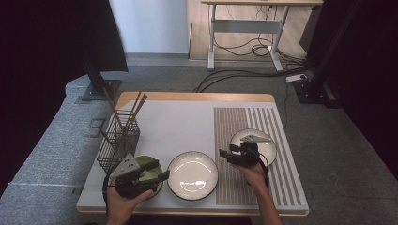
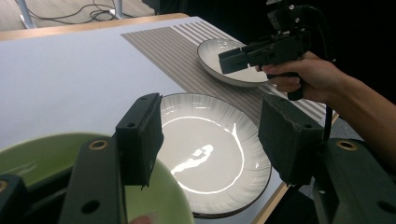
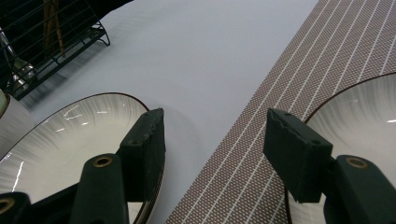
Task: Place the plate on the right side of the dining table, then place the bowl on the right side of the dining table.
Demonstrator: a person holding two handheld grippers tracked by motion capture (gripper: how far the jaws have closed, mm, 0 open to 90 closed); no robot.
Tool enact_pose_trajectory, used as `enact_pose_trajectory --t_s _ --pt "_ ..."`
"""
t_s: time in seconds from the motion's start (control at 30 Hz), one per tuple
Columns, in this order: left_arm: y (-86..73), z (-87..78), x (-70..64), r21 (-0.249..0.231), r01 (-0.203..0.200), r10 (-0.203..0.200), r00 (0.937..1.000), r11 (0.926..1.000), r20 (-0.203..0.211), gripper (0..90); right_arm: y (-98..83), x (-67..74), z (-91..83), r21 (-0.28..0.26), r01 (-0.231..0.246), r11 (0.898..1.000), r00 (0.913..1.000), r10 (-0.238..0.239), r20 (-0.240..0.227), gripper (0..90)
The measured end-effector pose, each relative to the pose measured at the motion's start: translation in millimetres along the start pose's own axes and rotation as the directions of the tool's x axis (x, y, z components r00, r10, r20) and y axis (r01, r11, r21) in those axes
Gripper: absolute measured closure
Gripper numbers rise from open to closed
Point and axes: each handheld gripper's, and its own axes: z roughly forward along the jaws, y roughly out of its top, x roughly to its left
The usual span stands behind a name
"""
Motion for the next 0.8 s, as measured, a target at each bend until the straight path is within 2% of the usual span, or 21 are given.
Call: enact_pose_trajectory --t_s 0.57,0.8 --pt "-1.6 -11.6 16.9 0.006 0.040 -0.039 0.9988 0.9992 -0.030 40.1 1.4 3.4 -2.2 -0.009 0.002 1.000 0.9999 -0.002 0.010 38.9" --pt "-1.6 -18.5 25.2 -0.001 0.045 -0.045 0.9973 0.9990 -0.058 39.7 1.7 5.2 -1.4 -0.011 0.008 1.000 1.0000 -0.008 0.005 38.7"
